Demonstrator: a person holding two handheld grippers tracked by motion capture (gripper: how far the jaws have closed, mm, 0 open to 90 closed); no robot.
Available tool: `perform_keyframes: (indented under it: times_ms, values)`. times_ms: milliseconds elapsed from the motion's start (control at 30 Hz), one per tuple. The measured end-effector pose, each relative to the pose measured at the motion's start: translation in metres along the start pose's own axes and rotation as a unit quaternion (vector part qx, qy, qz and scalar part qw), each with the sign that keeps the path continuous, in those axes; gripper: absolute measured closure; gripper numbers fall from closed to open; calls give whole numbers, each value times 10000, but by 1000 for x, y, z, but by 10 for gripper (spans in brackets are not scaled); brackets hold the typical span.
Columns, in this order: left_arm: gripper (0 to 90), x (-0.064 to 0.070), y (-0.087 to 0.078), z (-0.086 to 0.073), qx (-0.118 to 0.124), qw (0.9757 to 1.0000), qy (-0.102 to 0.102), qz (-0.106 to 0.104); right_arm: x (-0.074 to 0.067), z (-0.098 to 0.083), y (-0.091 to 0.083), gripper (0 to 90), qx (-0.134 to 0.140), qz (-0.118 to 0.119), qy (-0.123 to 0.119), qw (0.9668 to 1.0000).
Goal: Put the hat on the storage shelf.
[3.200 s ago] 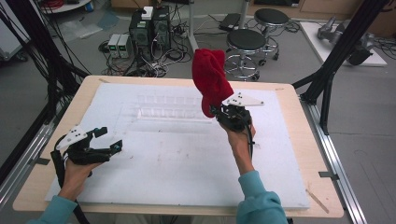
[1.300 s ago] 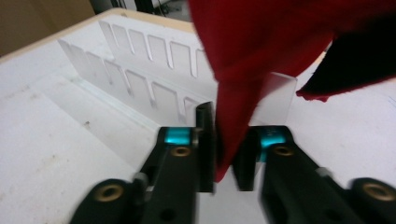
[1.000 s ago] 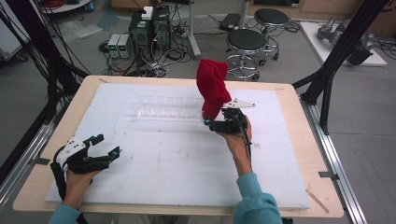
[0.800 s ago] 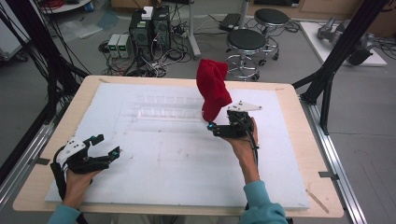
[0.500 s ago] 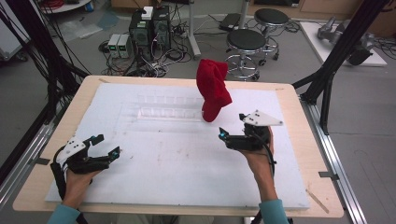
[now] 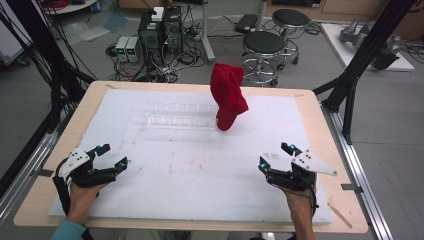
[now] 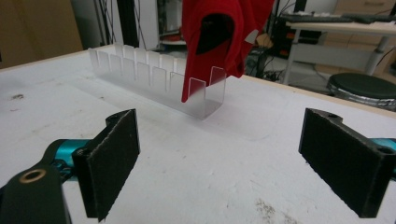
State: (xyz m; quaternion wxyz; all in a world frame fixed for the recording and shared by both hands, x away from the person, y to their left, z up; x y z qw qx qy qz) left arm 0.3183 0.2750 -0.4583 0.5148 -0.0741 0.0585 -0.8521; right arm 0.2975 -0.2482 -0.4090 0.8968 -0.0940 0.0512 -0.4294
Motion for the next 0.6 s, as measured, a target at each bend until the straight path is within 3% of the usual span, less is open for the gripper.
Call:
perform_keyframes:
  times_ms: [267,600]
  values:
    - [116,0,-4,0,206,9997,-10,120,3,-30,-2,111,254,-251,153,9992]
    - [116,-1,-5,0,248,9994,-30,244,6,-50,0,111,396,-485,233,9978]
Point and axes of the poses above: each handheld gripper's, and its own axes: y roughly forward along the jaws, z roughly out of its top, x roughly to its right, the point moved 5 cm from there along y, roughly forward along the jaws, and after that the axes turned 7 degrees about z, right-handed, at the moved point
